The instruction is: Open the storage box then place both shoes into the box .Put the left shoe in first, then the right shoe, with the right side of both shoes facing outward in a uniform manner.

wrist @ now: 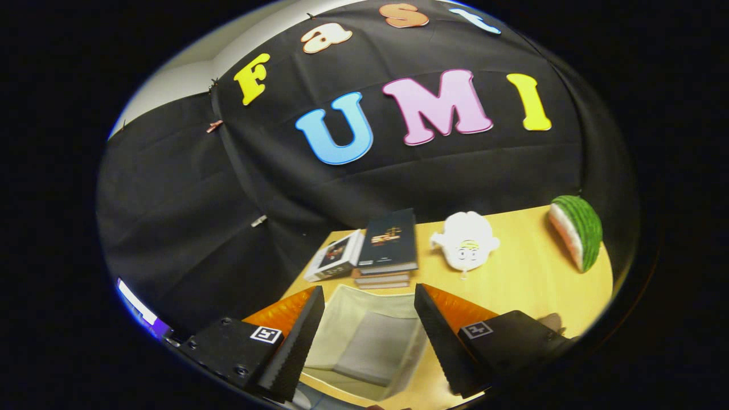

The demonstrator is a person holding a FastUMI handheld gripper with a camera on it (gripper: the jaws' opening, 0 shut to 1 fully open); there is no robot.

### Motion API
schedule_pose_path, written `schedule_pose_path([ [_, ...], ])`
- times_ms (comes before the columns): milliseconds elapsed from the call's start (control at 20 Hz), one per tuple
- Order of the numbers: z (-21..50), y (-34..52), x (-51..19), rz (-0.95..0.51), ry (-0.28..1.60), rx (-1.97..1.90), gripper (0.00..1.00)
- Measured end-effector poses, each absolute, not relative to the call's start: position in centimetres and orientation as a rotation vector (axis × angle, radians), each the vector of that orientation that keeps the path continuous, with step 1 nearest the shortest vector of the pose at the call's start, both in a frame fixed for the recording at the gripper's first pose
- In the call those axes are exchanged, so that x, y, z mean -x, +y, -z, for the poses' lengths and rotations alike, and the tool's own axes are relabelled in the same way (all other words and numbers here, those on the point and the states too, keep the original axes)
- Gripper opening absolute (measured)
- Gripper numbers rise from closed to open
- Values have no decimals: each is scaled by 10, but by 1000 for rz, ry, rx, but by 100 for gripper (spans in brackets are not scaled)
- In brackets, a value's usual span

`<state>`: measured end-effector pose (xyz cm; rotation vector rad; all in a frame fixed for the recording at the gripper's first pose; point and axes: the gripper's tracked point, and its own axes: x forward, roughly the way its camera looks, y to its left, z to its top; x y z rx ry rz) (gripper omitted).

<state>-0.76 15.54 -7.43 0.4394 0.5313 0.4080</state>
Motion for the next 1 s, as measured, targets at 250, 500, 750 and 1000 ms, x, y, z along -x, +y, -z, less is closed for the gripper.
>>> schedule_pose_path([
  [250, 133, 94, 37, -313, 622, -287, 97],
  [500, 214, 56, 80, -238, 773, -182, 97],
  [750, 294, 41, 111, -186, 911, -145, 92],
  [1000, 341, 49, 113, -210, 987, -134, 80],
])
